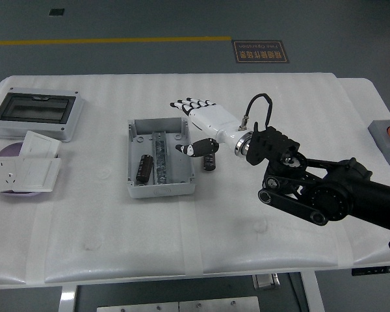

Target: Pick up the battery,place it into the box

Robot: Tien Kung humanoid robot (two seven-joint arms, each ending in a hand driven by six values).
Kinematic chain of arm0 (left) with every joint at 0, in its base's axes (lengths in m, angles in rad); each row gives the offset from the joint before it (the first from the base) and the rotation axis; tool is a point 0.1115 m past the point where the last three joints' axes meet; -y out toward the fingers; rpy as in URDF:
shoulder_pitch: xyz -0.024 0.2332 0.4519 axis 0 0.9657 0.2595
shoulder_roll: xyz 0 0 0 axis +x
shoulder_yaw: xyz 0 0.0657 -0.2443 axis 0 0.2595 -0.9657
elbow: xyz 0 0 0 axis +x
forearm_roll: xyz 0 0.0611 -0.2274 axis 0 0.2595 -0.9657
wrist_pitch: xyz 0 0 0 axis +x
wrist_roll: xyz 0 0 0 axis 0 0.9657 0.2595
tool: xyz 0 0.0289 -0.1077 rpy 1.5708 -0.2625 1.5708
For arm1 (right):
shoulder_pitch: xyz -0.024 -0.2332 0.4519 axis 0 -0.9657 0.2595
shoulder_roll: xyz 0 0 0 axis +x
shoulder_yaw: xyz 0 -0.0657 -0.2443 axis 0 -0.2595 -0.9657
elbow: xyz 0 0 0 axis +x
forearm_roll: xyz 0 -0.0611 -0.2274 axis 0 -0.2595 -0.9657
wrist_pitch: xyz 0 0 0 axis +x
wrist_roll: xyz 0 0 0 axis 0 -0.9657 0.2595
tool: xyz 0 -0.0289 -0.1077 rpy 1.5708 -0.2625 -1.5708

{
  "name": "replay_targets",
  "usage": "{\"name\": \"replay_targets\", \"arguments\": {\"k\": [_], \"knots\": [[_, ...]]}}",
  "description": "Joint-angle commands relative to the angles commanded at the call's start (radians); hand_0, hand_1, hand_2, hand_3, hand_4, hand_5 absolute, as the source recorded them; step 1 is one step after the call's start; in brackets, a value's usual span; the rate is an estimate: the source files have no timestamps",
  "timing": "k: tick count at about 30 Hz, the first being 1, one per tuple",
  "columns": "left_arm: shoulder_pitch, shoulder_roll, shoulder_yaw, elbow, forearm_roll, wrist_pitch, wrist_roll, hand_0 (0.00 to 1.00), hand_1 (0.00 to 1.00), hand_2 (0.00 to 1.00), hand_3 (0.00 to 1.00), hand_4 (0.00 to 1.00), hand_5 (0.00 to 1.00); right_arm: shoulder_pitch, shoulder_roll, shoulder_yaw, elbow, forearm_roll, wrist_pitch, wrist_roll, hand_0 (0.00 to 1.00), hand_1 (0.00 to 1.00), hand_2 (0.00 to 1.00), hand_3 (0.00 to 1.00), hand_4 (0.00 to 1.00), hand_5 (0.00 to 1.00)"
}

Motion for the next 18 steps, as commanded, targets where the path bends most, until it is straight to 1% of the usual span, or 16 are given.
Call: {"name": "replay_targets", "arguments": {"k": [2, 3, 6, 12, 18], "knots": [[0.0, 0.0, 0.0, 0.0, 0.0, 0.0, 0.001, 0.649, 0.657, 0.619, 0.558, 0.442, 0.424, 0.008, -0.017, -0.024, -0.011, 0.024, 0.016, -0.002, 0.969, 0.998, 0.988, 0.998, 0.774, 0.43], [-0.001, 0.0, 0.0, 0.0, 0.0, 0.001, 0.001, 0.649, 0.657, 0.619, 0.559, 0.441, 0.421, 0.01, -0.024, -0.037, -0.019, 0.037, 0.026, -0.003, 0.941, 0.976, 0.937, 0.998, 0.793, 0.447], [-0.001, 0.0, 0.005, 0.0, -0.006, 0.003, 0.0, 0.649, 0.657, 0.619, 0.559, 0.441, 0.421, 0.009, -0.033, -0.064, -0.041, 0.067, 0.051, -0.005, 0.941, 0.976, 0.937, 0.998, 0.793, 0.447], [-0.001, 0.001, 0.011, 0.0, -0.011, 0.005, -0.002, 0.649, 0.658, 0.619, 0.559, 0.435, 0.432, 0.005, -0.019, -0.114, -0.07, 0.1, 0.075, -0.004, 0.931, 0.965, 0.926, 0.998, 0.794, 0.452], [0.001, 0.004, 0.008, 0.0, -0.005, 0.006, -0.002, 0.649, 0.658, 0.619, 0.559, 0.434, 0.433, 0.006, -0.006, -0.149, -0.094, 0.123, 0.082, -0.001, 0.919, 0.959, 0.926, 0.998, 0.796, 0.453]]}}
